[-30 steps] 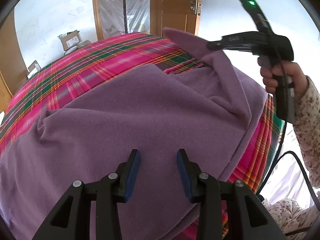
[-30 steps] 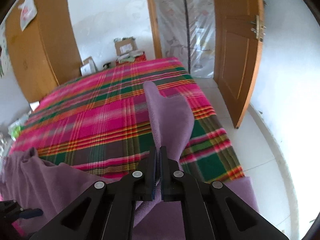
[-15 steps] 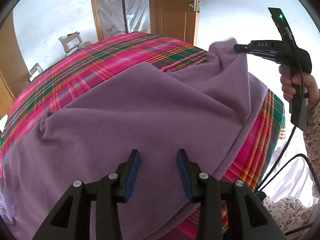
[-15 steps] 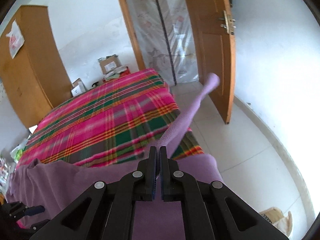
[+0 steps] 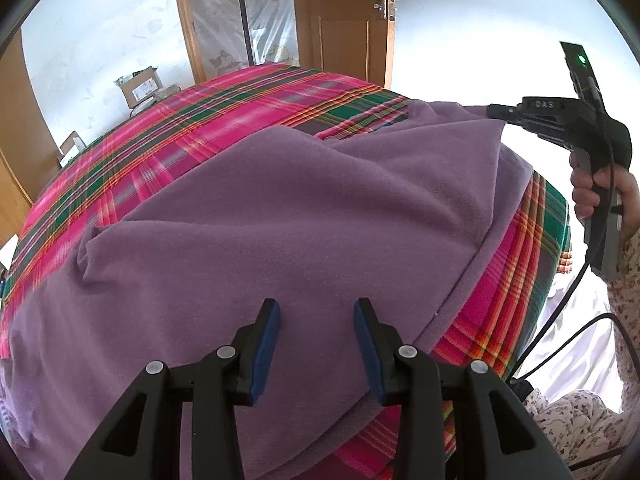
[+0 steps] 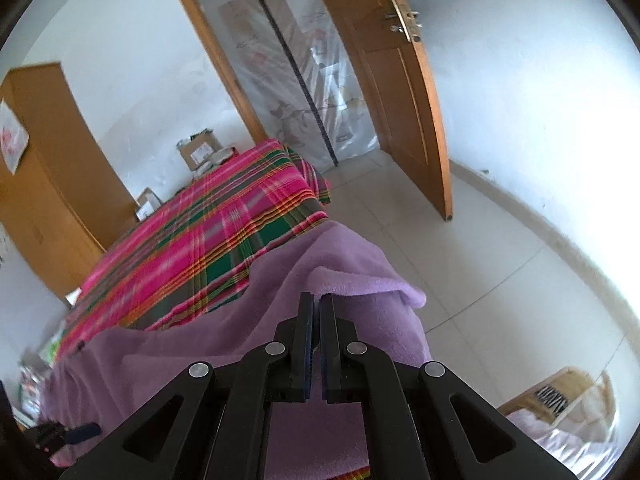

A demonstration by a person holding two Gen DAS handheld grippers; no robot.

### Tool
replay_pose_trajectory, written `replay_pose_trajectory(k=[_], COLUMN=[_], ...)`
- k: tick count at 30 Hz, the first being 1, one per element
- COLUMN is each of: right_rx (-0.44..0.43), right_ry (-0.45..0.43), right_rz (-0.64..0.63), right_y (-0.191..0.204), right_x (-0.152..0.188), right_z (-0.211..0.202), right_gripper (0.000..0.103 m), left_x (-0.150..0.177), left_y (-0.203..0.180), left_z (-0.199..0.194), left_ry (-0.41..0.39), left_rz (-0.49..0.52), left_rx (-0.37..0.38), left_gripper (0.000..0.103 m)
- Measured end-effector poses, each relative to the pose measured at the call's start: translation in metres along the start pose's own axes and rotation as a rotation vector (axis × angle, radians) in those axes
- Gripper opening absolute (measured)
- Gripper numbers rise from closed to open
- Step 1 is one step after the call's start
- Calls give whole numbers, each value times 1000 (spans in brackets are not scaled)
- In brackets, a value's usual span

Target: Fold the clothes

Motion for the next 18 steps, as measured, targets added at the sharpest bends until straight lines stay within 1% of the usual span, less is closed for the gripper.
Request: replay_pose_trajectory(k=[5, 18], right_rx=[-29, -13], right_ry=[-48, -126], right_rz=[84, 243], right_y=[-17, -54], right_x=[6, 15], right_z=[-12, -32], right_gripper=[3, 3], left_x=[-1, -3], left_y=[-2, -6], left_z=[1, 2], left_ry=[2, 5], left_rz=[4, 13], left_rx=[-5, -2], left_gripper=[39, 39])
Point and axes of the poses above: each gripper's, at about its wrist camera, not at the fingertips, and z roughly the way its jaws point, y to its left, x to its underside, the point moved 2 cm from there along z, roughly the way its jaws point, and after that the axes turned 6 degrees about z, right-handed, at the moved point
